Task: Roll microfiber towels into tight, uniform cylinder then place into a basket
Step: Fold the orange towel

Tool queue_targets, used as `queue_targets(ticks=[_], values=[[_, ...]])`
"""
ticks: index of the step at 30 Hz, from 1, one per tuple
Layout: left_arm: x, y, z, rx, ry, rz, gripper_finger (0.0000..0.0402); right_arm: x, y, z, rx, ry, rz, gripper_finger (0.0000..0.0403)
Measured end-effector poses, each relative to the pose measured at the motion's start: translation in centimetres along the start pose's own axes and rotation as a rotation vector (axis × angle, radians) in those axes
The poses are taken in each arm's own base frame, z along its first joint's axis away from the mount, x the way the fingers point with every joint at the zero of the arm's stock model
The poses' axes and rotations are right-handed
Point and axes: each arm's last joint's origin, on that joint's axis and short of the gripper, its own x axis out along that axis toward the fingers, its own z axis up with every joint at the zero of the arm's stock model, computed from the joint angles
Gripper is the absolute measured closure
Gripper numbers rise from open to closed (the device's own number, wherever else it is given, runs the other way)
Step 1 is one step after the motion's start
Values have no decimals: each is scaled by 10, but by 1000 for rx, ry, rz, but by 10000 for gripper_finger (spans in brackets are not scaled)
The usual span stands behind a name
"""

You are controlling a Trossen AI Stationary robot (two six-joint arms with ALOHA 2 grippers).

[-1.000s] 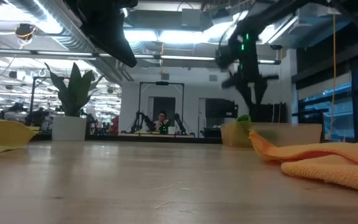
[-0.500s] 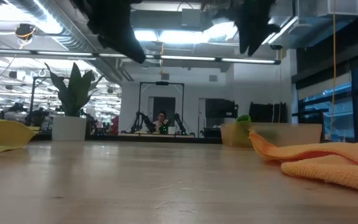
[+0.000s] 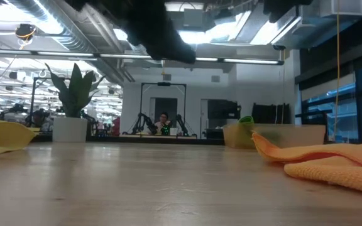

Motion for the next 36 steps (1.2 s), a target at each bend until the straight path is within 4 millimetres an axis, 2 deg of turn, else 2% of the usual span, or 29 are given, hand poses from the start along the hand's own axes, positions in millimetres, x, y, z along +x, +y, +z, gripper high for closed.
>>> queue_targets(ticks=[8, 12, 15, 18, 23, 33, 36], values=[[49, 5, -16, -84, -69, -113, 330, -9, 19, -22, -31, 12, 50, 243], [67, 4, -24, -101, -109, -111, 330, -11, 22, -26, -28, 15, 61, 243], [77, 3, -32, -176, -111, -115, 330, -12, 24, -28, -35, 16, 65, 243], [84, 3, -37, -247, -106, -119, 330, -12, 24, -29, -37, 16, 66, 243], [92, 3, -46, -228, -86, -75, 330, -12, 24, -29, -37, 16, 66, 243], [99, 3, -47, -284, -149, -63, 330, -12, 24, -29, -37, 16, 66, 243], [101, 4, -52, -339, -128, -34, 330, -12, 24, -29, -36, 15, 67, 243]])
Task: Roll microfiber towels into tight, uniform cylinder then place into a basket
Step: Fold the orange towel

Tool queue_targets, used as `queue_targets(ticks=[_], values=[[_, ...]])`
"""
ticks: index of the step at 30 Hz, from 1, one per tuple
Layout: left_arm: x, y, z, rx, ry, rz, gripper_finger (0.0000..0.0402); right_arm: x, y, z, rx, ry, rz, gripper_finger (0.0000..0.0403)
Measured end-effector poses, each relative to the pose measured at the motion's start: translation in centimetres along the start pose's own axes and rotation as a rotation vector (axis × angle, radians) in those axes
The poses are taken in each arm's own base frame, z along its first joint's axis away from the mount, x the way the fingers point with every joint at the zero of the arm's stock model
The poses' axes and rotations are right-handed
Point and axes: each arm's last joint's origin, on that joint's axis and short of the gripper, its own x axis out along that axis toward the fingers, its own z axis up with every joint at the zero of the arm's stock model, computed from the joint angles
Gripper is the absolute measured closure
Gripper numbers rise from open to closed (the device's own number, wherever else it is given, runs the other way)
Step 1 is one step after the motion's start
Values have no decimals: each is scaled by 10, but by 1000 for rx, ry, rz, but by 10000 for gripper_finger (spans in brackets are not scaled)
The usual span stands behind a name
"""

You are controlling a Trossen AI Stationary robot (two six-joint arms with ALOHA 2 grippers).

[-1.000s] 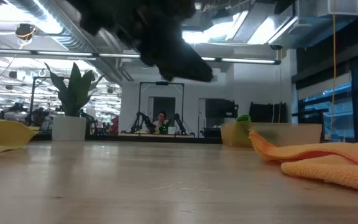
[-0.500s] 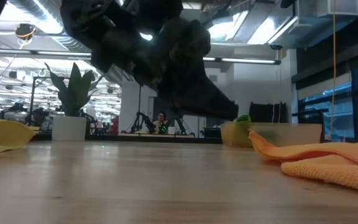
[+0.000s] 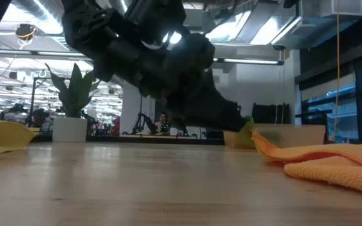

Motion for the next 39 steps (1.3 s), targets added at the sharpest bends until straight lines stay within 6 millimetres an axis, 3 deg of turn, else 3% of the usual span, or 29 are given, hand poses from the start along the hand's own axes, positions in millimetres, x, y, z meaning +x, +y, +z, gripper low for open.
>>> queue_targets(ticks=[17, 27, 39], values=[[17, 0, -1, -32, -52, 18, 330, 0, 1, 1, -2, -5, 6, 243], [23, 1, -16, -76, -5, 25, 330, 0, 1, 1, -2, -5, 6, 244], [22, -17, -21, -55, -15, -16, 330, 0, 1, 1, -2, -5, 6, 244]])
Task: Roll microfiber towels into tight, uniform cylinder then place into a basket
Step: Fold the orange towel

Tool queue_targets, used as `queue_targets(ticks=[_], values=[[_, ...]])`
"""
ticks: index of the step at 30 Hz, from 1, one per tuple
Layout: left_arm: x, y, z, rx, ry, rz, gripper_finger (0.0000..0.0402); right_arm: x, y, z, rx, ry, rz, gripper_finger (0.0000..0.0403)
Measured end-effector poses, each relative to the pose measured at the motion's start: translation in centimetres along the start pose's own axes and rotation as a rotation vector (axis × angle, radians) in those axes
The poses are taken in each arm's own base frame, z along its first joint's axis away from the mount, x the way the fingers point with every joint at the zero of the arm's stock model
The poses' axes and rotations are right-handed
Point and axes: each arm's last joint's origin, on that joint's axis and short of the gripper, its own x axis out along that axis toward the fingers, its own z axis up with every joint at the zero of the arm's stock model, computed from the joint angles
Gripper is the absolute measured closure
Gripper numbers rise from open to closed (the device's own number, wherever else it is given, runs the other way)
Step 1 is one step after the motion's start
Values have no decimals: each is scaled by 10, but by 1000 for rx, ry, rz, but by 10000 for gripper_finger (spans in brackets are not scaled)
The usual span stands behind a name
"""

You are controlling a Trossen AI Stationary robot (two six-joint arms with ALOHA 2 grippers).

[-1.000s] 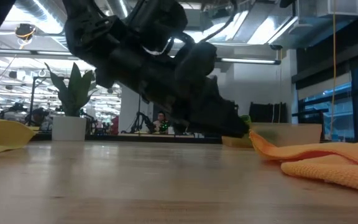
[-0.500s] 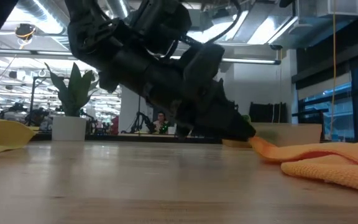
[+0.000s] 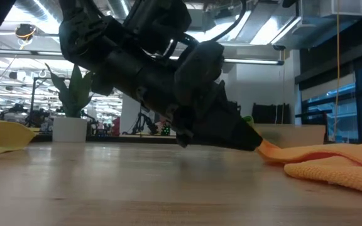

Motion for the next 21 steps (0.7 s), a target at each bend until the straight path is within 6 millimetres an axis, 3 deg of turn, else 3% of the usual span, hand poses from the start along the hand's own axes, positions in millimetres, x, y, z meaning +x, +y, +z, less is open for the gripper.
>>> queue_targets(ticks=[21], values=[[1, 13, 3, -62, -10, 78, 330, 0, 0, 0, 0, 0, 0, 244]])
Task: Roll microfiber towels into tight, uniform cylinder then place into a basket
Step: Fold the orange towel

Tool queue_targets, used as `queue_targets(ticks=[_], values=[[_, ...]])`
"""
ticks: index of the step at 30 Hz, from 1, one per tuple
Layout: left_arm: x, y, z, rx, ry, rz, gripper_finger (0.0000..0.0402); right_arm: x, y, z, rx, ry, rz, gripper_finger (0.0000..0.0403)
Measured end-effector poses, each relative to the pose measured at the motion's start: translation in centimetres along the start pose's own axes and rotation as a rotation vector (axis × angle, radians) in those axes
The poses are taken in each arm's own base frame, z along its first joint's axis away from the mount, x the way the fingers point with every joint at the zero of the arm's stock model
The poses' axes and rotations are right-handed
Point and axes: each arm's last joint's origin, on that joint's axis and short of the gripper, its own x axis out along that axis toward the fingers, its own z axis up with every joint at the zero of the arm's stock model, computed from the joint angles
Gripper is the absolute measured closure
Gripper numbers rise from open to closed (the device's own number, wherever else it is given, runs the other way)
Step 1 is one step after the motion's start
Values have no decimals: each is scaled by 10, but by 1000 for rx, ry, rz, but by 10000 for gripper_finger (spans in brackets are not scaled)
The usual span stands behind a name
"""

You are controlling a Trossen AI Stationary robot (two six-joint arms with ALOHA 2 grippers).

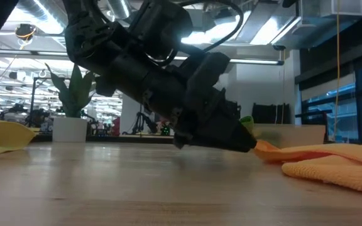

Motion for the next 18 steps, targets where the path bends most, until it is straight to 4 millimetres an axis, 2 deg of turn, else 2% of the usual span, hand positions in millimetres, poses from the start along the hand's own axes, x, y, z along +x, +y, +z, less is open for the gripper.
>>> queue_targets(ticks=[7, 18], values=[[0, 2, -5, -41, 47, 22, 330, 0, 0, 0, 0, 0, 0, 244], [0, 0, -1, -73, 5, -2, 330, 0, 0, 0, 1, 0, 0, 244]])
